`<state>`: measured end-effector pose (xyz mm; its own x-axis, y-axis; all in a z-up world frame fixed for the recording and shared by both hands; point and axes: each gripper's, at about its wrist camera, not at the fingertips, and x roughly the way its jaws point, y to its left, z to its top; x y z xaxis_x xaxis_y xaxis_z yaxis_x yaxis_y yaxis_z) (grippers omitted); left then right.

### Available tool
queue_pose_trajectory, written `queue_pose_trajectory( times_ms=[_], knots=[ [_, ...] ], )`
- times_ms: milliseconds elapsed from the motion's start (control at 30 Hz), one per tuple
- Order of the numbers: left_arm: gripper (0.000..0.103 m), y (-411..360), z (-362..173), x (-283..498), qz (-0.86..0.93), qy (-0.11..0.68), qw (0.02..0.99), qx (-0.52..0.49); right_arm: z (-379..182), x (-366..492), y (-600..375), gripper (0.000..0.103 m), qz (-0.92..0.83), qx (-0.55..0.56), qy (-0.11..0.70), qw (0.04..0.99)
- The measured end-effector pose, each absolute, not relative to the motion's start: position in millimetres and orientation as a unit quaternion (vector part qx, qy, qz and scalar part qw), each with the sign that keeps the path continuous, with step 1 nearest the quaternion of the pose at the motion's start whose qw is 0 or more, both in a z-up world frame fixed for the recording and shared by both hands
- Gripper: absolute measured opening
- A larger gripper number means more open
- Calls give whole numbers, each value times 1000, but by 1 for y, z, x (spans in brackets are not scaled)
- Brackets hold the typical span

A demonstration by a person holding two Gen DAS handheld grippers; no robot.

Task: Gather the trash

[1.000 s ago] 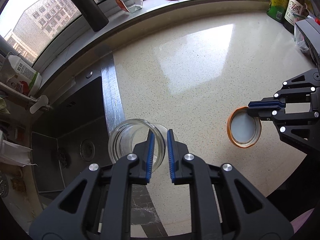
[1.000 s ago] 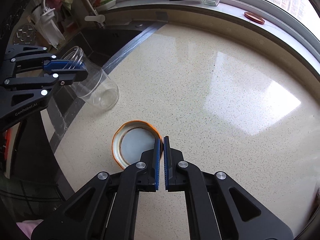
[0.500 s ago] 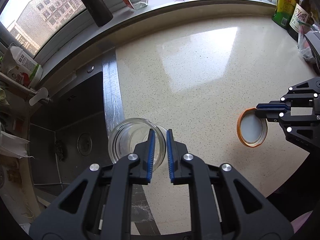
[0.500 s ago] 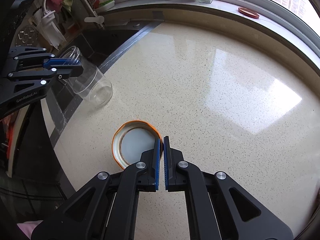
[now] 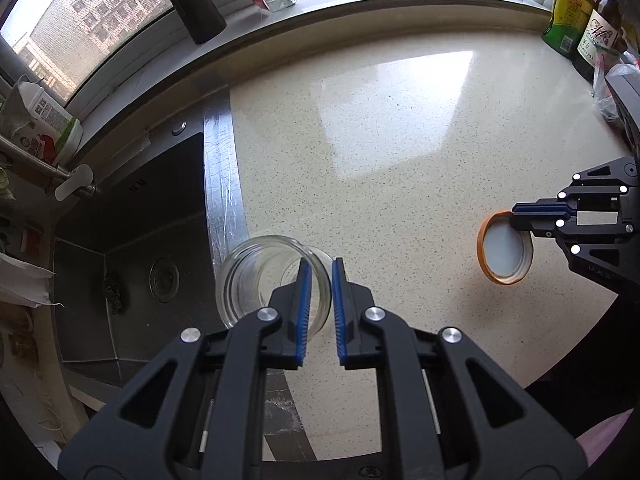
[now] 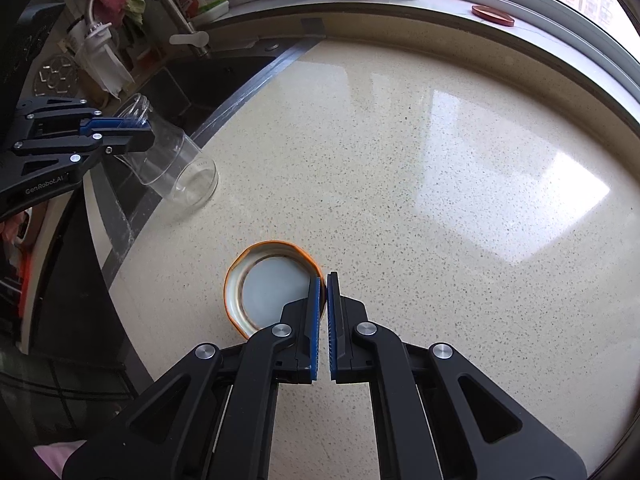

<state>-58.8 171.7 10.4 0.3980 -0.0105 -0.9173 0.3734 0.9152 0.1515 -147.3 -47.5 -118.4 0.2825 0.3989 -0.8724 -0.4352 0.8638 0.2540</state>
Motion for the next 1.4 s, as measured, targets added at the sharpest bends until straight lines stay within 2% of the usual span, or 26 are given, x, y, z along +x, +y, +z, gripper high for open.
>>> queue_pose_trajectory(
  times_ms=[500, 900, 1100, 1167, 1233, 1300, 1367, 1400],
  knots=[
    [8, 179, 14, -62, -116, 542, 820, 139, -114, -142, -51, 4, 267, -13, 535, 801],
    [8, 167, 12, -65, -114, 542, 816, 164, -146, -141, -51, 4, 253, -20, 564, 786],
    [8, 167, 12, -65, -115, 542, 816, 166, -153, -141, -51, 8, 246, -16, 568, 785],
    [8, 168, 12, -65, -115, 542, 816, 166, -151, -140, -51, 12, 249, -6, 569, 784],
    [8, 169, 12, -64, -115, 542, 816, 164, -145, -140, -49, 35, 254, -3, 561, 788],
    [8, 170, 13, -63, -115, 543, 816, 161, -134, -138, -47, 42, 257, -4, 543, 799],
    [8, 171, 13, -63, -115, 542, 817, 161, -124, -135, -43, 42, 269, 8, 528, 805],
    [8, 171, 13, -63, -116, 541, 817, 160, -119, -134, -41, 47, 276, 12, 522, 807]
  ],
)
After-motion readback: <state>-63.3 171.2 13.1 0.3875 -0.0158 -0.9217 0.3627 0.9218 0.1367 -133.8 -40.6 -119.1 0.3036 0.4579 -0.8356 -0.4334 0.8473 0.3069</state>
